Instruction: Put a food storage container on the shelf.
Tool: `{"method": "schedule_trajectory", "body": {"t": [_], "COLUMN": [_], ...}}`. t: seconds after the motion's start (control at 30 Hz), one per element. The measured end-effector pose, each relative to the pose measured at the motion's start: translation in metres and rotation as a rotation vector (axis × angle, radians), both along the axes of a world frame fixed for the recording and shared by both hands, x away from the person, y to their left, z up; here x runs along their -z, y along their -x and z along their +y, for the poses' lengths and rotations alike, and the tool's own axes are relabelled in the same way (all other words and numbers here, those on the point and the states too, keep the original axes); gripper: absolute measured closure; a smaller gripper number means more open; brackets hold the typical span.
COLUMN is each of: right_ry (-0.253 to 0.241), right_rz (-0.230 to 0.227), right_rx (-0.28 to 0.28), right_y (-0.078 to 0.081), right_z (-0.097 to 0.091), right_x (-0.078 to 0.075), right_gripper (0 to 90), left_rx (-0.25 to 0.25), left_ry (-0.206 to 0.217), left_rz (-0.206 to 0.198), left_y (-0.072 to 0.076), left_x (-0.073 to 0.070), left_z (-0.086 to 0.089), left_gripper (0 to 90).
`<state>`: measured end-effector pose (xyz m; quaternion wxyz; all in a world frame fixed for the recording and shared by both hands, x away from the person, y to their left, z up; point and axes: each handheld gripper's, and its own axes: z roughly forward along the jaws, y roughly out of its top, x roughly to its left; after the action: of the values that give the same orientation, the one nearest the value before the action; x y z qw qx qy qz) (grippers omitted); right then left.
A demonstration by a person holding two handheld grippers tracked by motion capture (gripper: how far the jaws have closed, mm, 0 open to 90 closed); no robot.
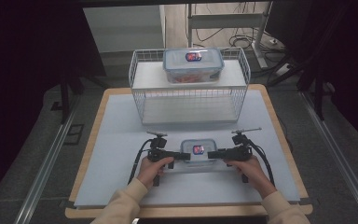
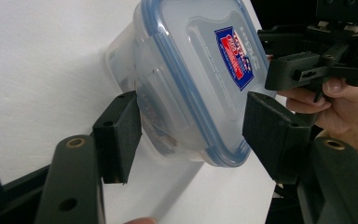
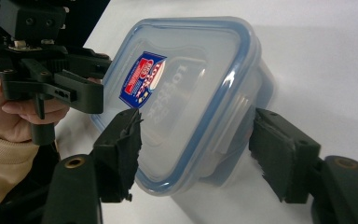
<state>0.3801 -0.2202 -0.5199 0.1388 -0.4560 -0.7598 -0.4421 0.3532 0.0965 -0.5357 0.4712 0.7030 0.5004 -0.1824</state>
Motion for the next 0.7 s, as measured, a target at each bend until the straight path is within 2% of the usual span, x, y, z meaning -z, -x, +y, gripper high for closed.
{"method": "schedule_trajectory", "body": {"t": [0.07, 0.1, 0.17, 0.27, 0.43, 0.7], "right_ry": [-0.004, -0.021, -0.028, -0.033, -0.021, -0.031], "right_rz": [0.006, 0.009, 0.016, -0.001, -0.025, -0.044], "right_rx": [-0.003, 0.007, 0.007, 0.010, 0.002, 0.007], "right_y": [0.001, 0.002, 0.003, 0.008, 0.013, 0.015], "right_z": [-0.001, -0.004, -0.004, -0.006, -0.006, -0.006], "right_x": [-0.001, -0.002, -0.003, -0.005, -0.007, -0.008], "right_gripper": [38.8, 43.1, 44.1, 47.5, 48.7, 50.0], "left_rx": [0.005, 0.008, 0.009, 0.011, 0.005, -0.001], "left_ry": [0.007, 0.005, 0.000, 0.007, 0.005, 0.002], "left_rz": [-0.001, -0.012, -0.017, -0.029, -0.049, -0.086], "left_y": [0.001, 0.003, 0.005, 0.009, 0.014, 0.019], "left_x": [0.000, -0.003, -0.004, -0.005, -0.005, -0.007], "left_z": [0.001, 0.002, 0.002, 0.004, 0.004, 0.004], "left_gripper": [43.5, 45.4, 46.5, 50.4, 52.4, 54.3]}}
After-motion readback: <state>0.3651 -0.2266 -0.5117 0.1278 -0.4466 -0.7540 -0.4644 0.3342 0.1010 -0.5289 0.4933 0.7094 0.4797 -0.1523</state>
